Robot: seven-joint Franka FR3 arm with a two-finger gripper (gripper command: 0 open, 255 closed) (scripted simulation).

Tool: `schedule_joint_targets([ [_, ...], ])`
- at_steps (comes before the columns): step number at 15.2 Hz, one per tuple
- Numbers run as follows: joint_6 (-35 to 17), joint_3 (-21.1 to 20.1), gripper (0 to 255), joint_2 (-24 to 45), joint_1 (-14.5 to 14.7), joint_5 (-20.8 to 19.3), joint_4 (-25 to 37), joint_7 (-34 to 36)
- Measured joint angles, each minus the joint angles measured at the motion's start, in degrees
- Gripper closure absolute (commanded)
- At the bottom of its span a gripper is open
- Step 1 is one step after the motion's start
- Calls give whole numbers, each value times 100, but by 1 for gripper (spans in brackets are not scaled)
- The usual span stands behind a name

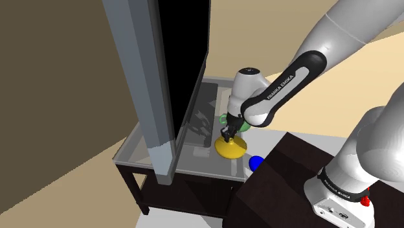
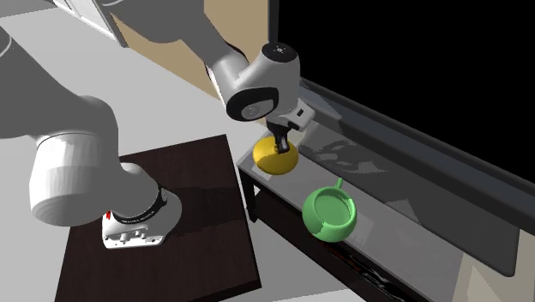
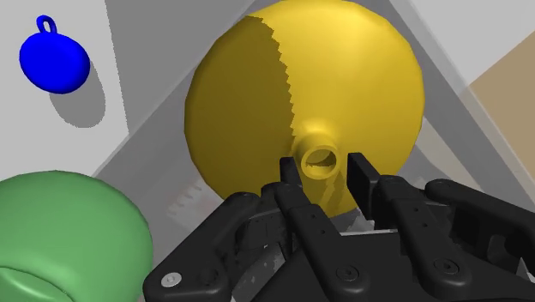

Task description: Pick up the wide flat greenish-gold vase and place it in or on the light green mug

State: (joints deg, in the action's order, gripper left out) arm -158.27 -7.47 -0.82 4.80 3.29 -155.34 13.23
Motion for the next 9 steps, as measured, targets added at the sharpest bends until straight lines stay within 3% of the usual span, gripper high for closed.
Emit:
schedule_joint_targets([
  [9,892,11,255,-810,27,113,87,-60],
])
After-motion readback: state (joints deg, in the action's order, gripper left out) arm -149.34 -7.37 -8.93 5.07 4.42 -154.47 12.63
